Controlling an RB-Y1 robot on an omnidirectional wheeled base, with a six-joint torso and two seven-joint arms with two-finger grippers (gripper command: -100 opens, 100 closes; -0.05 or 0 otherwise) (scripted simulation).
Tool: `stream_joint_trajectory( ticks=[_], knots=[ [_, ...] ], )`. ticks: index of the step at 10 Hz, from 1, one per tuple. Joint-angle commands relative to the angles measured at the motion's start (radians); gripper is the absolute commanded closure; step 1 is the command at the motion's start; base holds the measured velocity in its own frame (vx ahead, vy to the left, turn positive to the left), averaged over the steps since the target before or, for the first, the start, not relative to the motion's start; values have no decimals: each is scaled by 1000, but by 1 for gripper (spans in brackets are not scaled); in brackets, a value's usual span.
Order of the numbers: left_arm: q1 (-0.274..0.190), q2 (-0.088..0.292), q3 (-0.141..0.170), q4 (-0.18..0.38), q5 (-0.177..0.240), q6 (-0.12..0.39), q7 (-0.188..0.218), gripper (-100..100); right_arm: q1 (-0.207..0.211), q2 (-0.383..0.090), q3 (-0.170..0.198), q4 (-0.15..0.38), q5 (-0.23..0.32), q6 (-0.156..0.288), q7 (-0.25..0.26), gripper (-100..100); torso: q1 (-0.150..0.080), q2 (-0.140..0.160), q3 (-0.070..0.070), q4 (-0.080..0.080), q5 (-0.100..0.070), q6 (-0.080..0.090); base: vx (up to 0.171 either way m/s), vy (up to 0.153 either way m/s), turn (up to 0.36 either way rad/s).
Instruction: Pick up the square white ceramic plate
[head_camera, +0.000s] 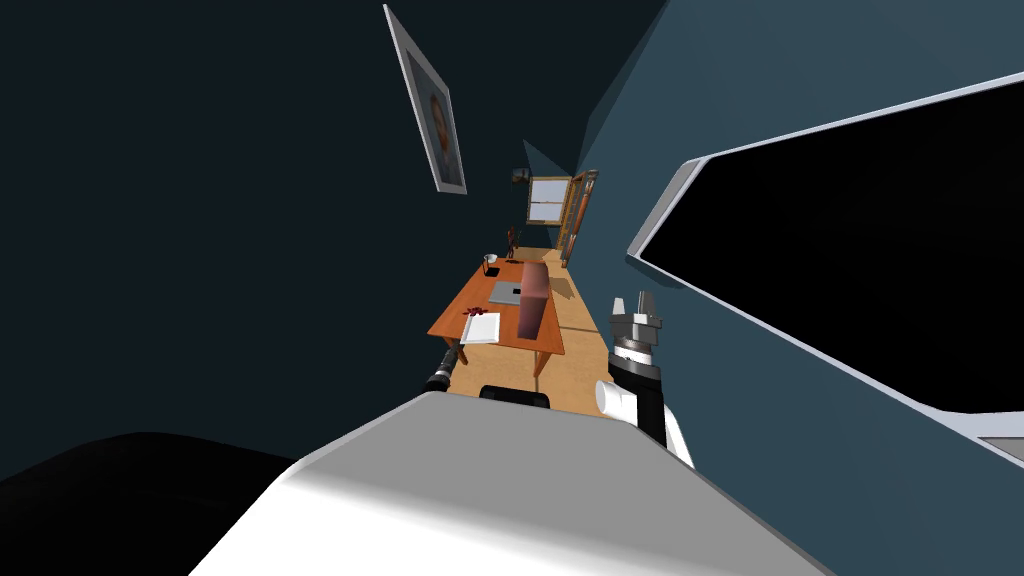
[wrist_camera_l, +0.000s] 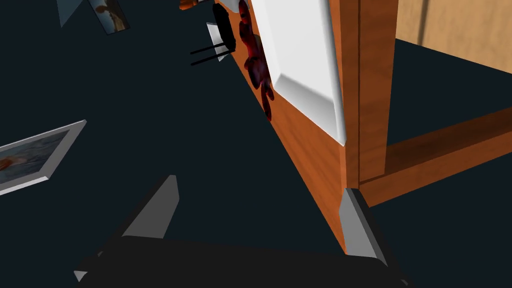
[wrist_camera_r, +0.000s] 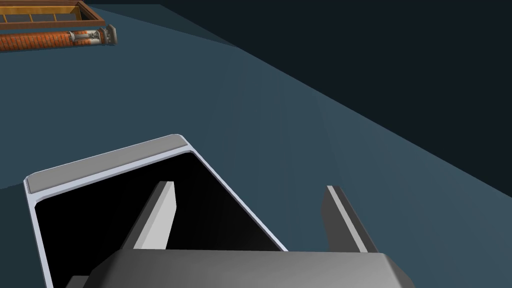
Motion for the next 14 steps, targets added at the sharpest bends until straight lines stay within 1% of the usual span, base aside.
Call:
stream_joint_trajectory(
  ticks=[1, 2, 5, 7, 8, 11, 13, 14],
  knots=[
    [-24, -4, 4, 50, 9, -2, 12, -100, 0, 0, 0, 0, 0, 0, 0, 0, 0, 0, 0, 0, 0, 0, 61, -15, 24],
    [-24, -4, 4, 66, 9, -2, 12, -100, 0, 0, 0, 0, 0, 0, 0, 0, -1, -1, 0, 0, 0, 0, 46, -21, 10],
    [-77, -21, 13, 169, 28, -9, 35, -100, 0, 0, 0, 0, 0, 0, 0, 0, -1, -1, -1, 0, 0, 0, 70, -24, 22],
    [-109, -40, 18, 240, 39, -14, 50, -100, 0, 0, 0, 0, 0, 0, 0, 0, -2, -2, -1, -1, 0, 0, 84, -32, 23],
    [-124, -52, 21, 267, 44, -16, 57, -100, 0, 0, 0, 0, 0, 0, 0, 0, -2, -2, -1, -1, 0, 0, 79, -20, 21],
    [-159, -96, 26, 329, 57, -23, 73, -100, 0, 0, 0, 0, 0, 0, 0, 0, -1, -2, -1, 0, 0, 0, 71, -21, 14],
    [-175, -131, 28, 352, 62, -27, 80, -100, 0, 0, 0, 0, 0, 0, 0, 0, -1, -1, -1, 0, 0, 0, 60, -17, 8],
    [-182, -156, 29, 361, 64, -28, 83, -100, 0, 0, 0, 0, 0, 0, 0, 0, -1, -1, 0, 0, 0, 0, 41, -12, 3]
  ],
)
